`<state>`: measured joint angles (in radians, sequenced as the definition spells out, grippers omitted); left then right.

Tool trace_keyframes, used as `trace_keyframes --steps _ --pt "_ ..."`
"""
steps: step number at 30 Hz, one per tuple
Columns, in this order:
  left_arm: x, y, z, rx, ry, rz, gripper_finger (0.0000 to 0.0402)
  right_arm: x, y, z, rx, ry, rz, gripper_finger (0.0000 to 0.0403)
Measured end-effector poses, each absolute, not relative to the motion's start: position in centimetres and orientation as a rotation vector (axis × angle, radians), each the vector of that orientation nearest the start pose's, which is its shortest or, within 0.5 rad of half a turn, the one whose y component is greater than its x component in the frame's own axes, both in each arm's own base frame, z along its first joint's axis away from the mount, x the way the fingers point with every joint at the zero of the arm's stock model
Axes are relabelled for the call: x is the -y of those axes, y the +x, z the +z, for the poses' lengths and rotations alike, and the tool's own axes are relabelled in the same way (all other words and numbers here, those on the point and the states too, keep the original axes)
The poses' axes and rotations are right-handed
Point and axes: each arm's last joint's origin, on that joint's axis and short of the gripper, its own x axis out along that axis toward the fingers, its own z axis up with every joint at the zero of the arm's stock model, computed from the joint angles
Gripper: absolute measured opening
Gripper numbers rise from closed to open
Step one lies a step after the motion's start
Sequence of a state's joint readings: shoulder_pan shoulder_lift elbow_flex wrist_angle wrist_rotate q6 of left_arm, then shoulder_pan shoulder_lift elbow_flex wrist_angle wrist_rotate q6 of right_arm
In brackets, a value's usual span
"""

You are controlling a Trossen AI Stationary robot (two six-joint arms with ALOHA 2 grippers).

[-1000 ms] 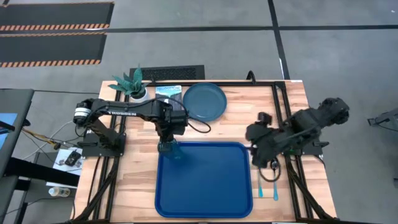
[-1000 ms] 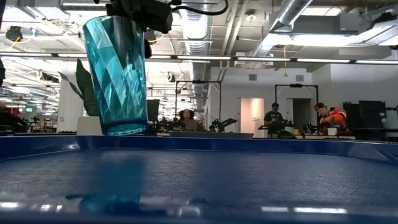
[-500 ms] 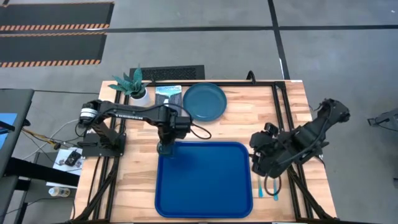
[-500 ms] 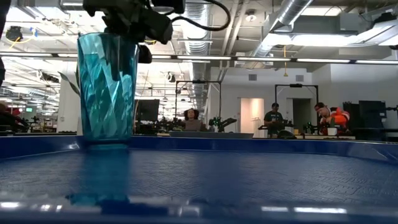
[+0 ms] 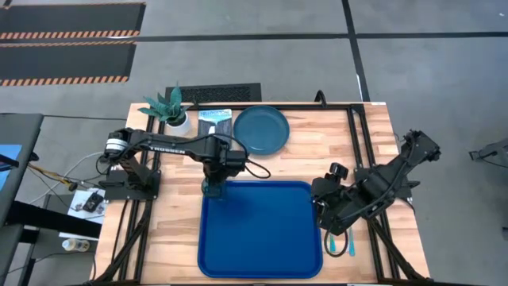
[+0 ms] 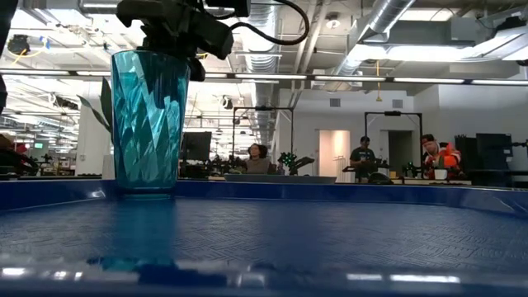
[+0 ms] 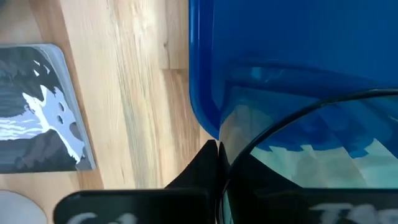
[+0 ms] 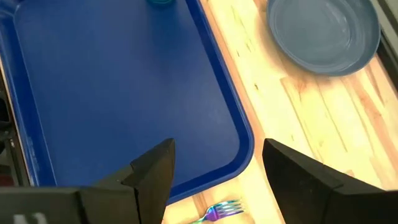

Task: Pick and place plate/cup/fork/spoon on tray
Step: Put the blue cup on the blue serving tray, then put the blue plate on the blue serving tray to the bottom of the blue glass

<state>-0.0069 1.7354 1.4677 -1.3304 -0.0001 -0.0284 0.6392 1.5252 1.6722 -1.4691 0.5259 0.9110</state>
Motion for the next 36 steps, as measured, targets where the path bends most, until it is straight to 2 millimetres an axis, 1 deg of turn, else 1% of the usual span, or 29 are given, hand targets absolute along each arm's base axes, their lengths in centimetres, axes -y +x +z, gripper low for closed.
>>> trace_keyframes --steps 5,10,13,21,24,26,30,36 --pt "0.2 31.4 26.0 -1.591 0.003 0.01 0.0007 -14.6 22.1 37.3 -1.006 0.093 -0.386 0.0268" --pt "0.2 31.5 25.8 -1.586 0.028 0.014 0.0037 -14.6 22.0 37.3 -1.004 0.097 -0.387 0.0268" --pt "0.3 31.6 25.8 -1.582 0.053 -0.011 0.0071 -14.6 22.1 37.3 -1.001 0.099 -0.391 0.0268" --pt "0.3 31.6 25.9 -1.575 0.042 -0.011 0.0189 -14.6 22.1 37.4 -0.997 0.098 -0.393 0.0268" --pt "0.2 31.5 26.2 -1.578 0.024 0.014 0.022 -14.5 22.1 37.4 -0.979 0.088 -0.406 0.0268" --pt "0.2 31.5 26.8 -1.578 0.032 0.032 0.023 -14.5 22.1 37.4 -0.967 0.083 -0.416 0.0268" --pt "0.2 31.8 27.9 -1.536 0.03 0.037 0.0234 -14.2 22.3 37.4 -0.963 0.088 -0.429 0.0268" --pt "0.2 32.5 30.5 -1.441 -0.003 0.047 0.0235 -13.1 23.0 37.4 -0.957 0.126 -0.482 0.0268"
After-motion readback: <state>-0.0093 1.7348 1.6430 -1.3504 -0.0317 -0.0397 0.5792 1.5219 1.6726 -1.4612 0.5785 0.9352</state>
